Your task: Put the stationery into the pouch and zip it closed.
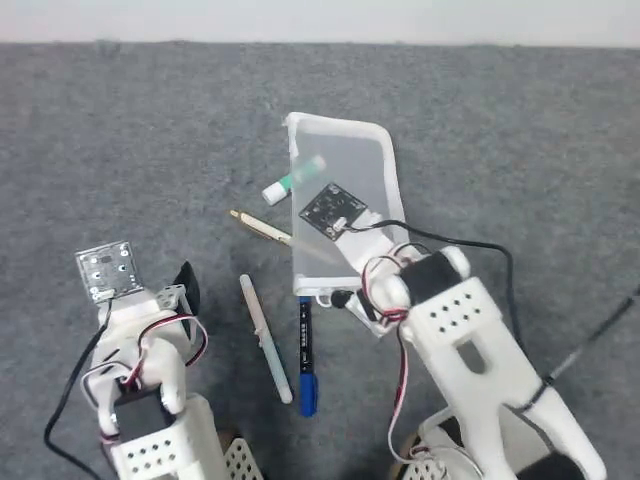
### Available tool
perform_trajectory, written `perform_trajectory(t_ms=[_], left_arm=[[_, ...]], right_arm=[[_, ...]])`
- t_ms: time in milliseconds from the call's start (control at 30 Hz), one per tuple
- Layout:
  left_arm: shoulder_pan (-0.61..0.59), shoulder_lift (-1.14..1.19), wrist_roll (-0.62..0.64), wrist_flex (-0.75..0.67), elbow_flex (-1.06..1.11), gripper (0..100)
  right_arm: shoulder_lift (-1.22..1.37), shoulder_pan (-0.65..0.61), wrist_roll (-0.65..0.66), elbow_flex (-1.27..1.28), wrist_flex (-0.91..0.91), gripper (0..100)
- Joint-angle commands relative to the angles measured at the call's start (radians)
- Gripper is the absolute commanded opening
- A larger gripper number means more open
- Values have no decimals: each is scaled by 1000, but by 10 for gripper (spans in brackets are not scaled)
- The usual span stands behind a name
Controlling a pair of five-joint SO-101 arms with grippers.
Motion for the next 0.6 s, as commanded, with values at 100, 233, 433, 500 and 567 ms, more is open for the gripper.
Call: perform_trajectory(t_ms=[100,233,433,500,567], left_arm=[[-5,-25,9,-17,-35,231],[-5,-25,9,-17,-35,231],[-5,-25,9,-17,-35,231],[-5,-25,9,-17,-35,231],[-5,-25,9,-17,-35,231]], right_arm=[[-85,13,11,0,35,118],[-97,12,9,-2,65,217],[-131,-25,8,2,64,179],[-136,-82,6,29,44,170],[-134,-148,6,74,-5,170]])
